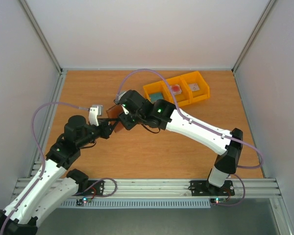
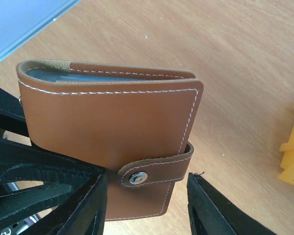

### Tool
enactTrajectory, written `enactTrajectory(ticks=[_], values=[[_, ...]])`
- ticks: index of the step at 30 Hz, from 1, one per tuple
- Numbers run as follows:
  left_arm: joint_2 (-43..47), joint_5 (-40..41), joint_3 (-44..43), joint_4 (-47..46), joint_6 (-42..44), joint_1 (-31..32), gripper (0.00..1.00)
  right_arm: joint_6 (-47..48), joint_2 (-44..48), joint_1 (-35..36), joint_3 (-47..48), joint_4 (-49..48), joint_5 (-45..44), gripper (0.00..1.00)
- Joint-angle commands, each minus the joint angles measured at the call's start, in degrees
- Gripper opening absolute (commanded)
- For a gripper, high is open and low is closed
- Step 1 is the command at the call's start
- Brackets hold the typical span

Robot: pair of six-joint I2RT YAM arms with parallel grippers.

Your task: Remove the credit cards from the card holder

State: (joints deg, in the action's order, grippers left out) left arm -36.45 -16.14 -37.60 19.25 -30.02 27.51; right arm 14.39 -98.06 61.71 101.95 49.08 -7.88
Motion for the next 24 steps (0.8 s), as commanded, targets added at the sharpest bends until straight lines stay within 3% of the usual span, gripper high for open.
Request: enactTrajectory(ticks=[1, 8, 12, 16, 20, 24], values=[[-0.1, -1.2, -2.1, -6.8, 0.3, 0.0, 0.0, -0.6, -1.5, 0.4, 1.4, -0.1, -0.9, 0.44], [-0.1, -2.0, -1.9, -7.8, 0.1, 0.0, 0.0, -1.0, -3.3, 0.4, 1.6, 0.2, -3.6, 0.36], [0.0, -2.3, -1.9, -8.0, 0.4, 0.0, 0.0, -2.3, -3.8, 0.4, 1.8, 2.4, -9.7, 0.3], [0.2, -2.6, -1.5, -7.8, 0.4, 0.0, 0.0, -1.9, -3.2, 0.4, 1.5, 2.4, -11.3, 0.02], [0.6, -2.6, -1.5, -6.4, 0.0, 0.0, 0.0, -0.6, -2.7, 0.4, 1.5, 3.7, -15.5, 0.01], [1.2, -1.8, -3.2, 0.7, 2.8, -0.1, 0.0, 0.0, 1.7, -1.8, -2.8, 5.1, -22.0, 0.01]])
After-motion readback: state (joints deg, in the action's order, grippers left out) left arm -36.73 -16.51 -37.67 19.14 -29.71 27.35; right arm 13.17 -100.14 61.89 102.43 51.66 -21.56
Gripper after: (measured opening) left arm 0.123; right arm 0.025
